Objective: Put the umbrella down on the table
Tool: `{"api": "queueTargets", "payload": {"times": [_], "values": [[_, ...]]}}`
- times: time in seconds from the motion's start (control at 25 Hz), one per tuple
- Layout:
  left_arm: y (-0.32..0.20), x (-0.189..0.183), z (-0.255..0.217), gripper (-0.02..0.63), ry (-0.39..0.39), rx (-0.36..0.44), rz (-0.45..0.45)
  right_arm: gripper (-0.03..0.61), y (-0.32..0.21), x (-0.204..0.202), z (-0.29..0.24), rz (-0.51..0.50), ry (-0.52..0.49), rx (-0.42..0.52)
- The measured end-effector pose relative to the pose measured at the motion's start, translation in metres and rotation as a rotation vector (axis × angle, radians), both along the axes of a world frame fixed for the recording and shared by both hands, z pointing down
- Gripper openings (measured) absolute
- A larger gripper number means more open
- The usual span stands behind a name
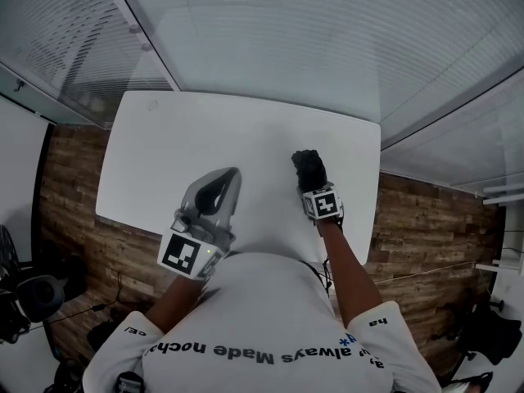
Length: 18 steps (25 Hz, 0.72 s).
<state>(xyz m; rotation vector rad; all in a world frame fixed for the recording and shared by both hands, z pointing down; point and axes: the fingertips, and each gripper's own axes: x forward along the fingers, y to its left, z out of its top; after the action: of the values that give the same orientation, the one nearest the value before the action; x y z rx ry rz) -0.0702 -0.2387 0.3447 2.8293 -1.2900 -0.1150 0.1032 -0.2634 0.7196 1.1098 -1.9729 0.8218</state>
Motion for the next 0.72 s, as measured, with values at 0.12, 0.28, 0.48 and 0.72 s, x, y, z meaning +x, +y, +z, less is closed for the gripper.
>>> {"api": "queueTargets", "payload": {"times": [0.12, 0.28, 0.48, 0.72], "values": [[0.0, -0.001, 0.002, 0.003, 0.002, -0.002, -0.001, 0.233, 0.001, 0.001, 0.012, -0.004, 0.018, -0.04], [0.001, -0.001, 0.002, 0.003, 0.001, -0.008, 0.001, 0.233, 0.002, 0.007, 0.023, 0.004, 0.042, -0.088], [0.002, -0.001, 0.002, 0.003, 0.005, -0.016, -0.003, 0.233, 0.006, 0.012, 0.036, 0.015, 0.051, -0.138], [-0.005, -0.007, 0.006, 0.003, 0.004, -0.022, -0.01, 0.235, 0.002, 0.012, 0.05, 0.014, 0.065, -0.181]]}}
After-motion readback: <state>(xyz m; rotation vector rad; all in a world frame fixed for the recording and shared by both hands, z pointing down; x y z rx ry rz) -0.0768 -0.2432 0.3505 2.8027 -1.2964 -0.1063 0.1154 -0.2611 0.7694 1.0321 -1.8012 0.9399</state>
